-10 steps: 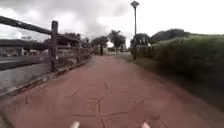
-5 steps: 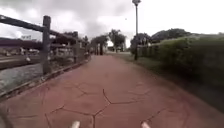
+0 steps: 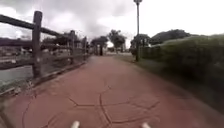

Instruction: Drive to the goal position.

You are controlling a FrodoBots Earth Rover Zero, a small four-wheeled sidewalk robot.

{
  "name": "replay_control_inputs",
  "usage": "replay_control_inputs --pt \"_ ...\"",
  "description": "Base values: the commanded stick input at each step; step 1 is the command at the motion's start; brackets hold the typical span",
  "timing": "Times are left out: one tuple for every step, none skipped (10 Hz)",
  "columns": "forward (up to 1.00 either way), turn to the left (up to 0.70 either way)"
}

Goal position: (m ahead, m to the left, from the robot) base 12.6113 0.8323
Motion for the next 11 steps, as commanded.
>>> replay_control_inputs --pt "0.70 0.00" --pt "0.70 0.00" --pt "0.70 0.00" --pt "0.70 0.00" --pt "0.70 0.00" --pt "0.70 0.00" --pt "0.70 0.00" --pt "0.70 0.00" --pt "0.70 0.00" --pt "0.70 0.00" --pt "0.70 0.00"
